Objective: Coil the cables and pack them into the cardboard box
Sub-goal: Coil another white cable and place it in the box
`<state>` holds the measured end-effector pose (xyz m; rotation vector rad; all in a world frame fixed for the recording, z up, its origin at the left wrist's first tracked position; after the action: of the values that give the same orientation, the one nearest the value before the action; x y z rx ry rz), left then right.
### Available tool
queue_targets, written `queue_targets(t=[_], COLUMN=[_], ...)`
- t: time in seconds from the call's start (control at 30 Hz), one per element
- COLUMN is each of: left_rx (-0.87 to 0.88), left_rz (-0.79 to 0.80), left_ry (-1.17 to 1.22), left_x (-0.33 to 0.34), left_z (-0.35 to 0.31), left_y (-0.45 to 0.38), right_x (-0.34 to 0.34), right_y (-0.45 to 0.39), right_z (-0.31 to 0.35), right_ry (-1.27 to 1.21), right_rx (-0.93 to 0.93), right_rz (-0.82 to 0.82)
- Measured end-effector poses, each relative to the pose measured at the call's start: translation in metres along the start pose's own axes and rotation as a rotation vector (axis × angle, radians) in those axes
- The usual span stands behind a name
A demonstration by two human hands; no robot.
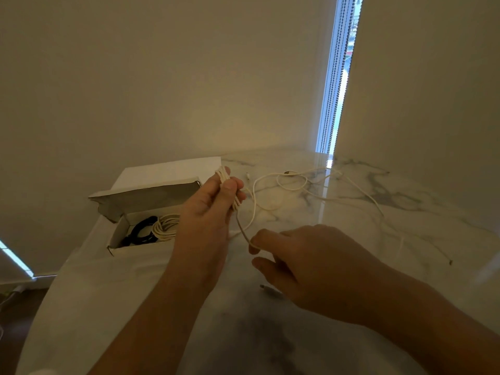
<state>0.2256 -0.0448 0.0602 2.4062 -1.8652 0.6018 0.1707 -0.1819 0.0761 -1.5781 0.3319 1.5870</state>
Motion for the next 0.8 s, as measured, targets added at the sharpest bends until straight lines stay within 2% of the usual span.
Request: queue_targets(t=[0.1, 0.27, 0.33, 0.53, 0.7, 0.8], left_rx=[0.121, 0.140, 0.115, -0.045, -0.099, -0.086], left_rz=[0.102, 0.294, 0.341, 0.412, 0.446, 0.467], left_ry=[-0.401, -0.658, -0.674, -0.547, -0.446, -0.466], left_x=[0.007, 0.020, 0.023, 0.026, 0.030, 0.031], left_z=[0.003, 0.014, 0.016, 0.012, 0.013, 0.015], left_y=[0.005, 0.011, 0.012, 0.017, 0.020, 0.021], right_x=[-0.009, -0.026, -0.035, -0.047, -0.042, -0.042], right_y=[-0.001, 0.000, 0.000, 0.000, -0.003, -0.004], right_z=[-0.001, -0.011, -0.017, -0.045, -0.058, -0.071], right_ry=[0.076, 0.128, 0.126, 0.119, 0.071, 0.013], right_rx=[-0.037, -0.049, -0.048, 0.048, 0.085, 0.136], right_rz=[-0.092, -0.277, -0.332, -0.351, -0.353, -0.402])
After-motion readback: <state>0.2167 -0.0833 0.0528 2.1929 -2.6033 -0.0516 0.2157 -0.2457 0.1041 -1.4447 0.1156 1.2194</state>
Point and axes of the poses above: each hand's wrist, its own y-axis away from the middle knuckle, its own x-axis out of the palm, z = x × y, the point moved 6 cm from there along -y, towards the middle knuckle, and after that the axes turned 6 degrees about -z, right-handed, at the moved point
